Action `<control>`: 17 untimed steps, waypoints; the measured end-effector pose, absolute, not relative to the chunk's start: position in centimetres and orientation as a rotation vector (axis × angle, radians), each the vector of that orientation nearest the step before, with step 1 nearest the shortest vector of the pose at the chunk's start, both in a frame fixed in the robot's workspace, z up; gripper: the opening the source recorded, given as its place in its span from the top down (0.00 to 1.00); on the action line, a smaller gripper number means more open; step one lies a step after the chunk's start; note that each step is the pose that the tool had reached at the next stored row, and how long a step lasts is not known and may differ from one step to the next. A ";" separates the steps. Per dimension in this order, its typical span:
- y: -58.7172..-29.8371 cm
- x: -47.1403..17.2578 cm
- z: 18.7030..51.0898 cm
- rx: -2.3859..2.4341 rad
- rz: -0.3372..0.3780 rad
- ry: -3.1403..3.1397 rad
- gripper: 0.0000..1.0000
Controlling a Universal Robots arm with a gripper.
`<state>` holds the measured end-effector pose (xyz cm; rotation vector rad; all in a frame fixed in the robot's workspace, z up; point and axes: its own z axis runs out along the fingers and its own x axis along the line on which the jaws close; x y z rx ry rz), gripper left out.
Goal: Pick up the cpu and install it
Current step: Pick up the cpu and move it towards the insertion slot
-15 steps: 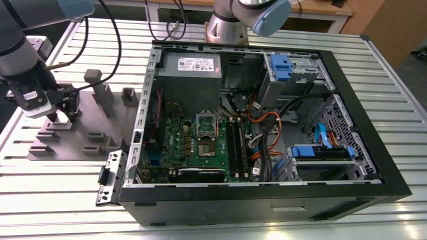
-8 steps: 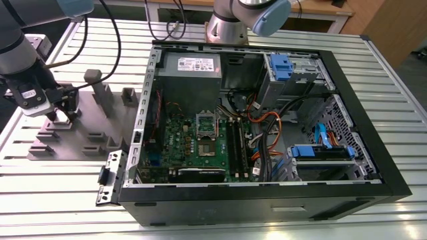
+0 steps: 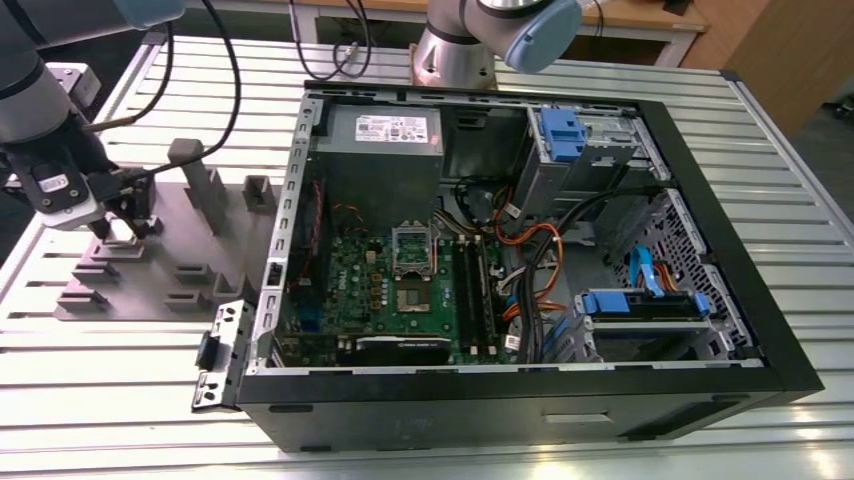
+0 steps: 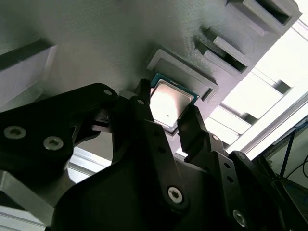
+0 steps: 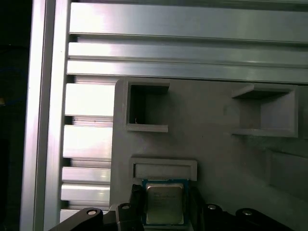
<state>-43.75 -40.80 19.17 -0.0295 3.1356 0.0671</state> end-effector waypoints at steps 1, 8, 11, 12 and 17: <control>-40.8 -43.7 19.2 -0.030 0.067 3.135 0.53; -40.8 -43.7 19.5 -0.030 0.067 3.135 0.53; -40.8 -43.7 19.5 -0.030 0.067 3.136 0.53; -40.8 -43.7 19.6 -0.029 0.067 3.136 0.53; -40.8 -43.7 19.7 -0.030 0.067 3.135 0.53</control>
